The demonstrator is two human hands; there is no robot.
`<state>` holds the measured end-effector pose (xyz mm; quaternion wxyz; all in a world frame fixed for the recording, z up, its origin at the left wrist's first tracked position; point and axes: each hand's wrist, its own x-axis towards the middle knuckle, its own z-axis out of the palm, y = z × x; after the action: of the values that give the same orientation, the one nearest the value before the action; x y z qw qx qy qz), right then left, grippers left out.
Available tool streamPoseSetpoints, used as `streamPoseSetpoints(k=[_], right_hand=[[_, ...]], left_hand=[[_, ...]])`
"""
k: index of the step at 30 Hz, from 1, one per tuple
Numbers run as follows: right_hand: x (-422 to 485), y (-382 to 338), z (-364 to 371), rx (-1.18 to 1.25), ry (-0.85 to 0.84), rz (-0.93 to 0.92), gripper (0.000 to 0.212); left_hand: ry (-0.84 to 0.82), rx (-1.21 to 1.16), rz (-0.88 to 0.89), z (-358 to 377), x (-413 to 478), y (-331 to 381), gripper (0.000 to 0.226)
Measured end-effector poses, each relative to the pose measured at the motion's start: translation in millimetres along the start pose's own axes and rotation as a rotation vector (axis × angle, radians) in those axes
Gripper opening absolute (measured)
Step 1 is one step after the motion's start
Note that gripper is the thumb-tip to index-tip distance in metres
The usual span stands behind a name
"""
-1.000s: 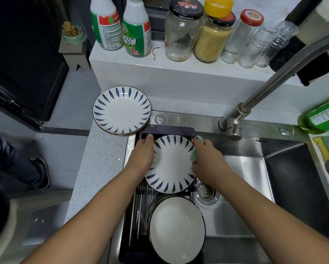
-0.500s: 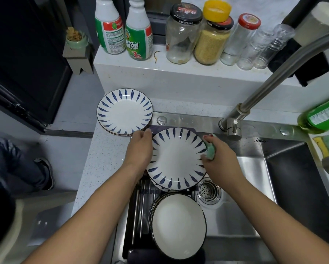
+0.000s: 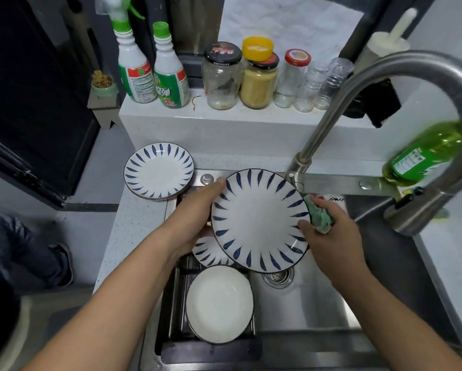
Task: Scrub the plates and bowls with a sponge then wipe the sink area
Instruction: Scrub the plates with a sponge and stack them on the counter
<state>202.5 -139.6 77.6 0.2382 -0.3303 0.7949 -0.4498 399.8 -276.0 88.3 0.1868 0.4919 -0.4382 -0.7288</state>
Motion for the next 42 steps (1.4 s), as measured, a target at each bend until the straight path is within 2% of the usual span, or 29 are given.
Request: streamPoseSetpoints(k=[4, 11, 18, 22, 27, 32, 35, 39, 40, 42], right_hand=[[-11, 17, -34, 0.115, -0.021, 0.109, 0.032], [-30, 62, -105, 0.286, -0.155, 0.211, 0.024], [-41, 82, -181, 0.304, -0.275, 0.169, 0.025], [-42, 71, -208, 0.334, -0.331, 0.137, 0.024], [-45, 56, -226, 0.416, -0.368, 0.161, 0.026], [-49, 43, -235, 0.402, -0.399, 0.115, 0.028], [-51, 38, -232, 0.404, -0.406, 0.059, 0.028], [-59, 19, -220, 0.307, -0.461, -0.192, 0.038], [-60, 11, -217, 0.205, -0.456, -0.305, 0.042], [-61, -4, -207, -0.176, -0.443, -0.555, 0.049]], left_hand=[[-0.059, 0.073, 0.036, 27, -29, -12, 0.035], [0.124, 0.187, 0.252, 97, -71, -36, 0.036], [0.277, 0.265, 0.418, 158, -106, -38, 0.030], [0.350, 0.490, 0.531, 185, -124, -30, 0.030], [0.479, 0.755, 0.555, 207, -147, -17, 0.028], [0.456, 0.849, 0.589, 215, -158, -9, 0.025], [0.418, 0.772, 0.578, 216, -162, -2, 0.023], [0.359, 0.393, 0.519, 213, -166, -7, 0.027], [0.341, 0.270, 0.505, 214, -166, -8, 0.029], [0.309, 0.081, 0.478, 218, -165, -12, 0.031]])
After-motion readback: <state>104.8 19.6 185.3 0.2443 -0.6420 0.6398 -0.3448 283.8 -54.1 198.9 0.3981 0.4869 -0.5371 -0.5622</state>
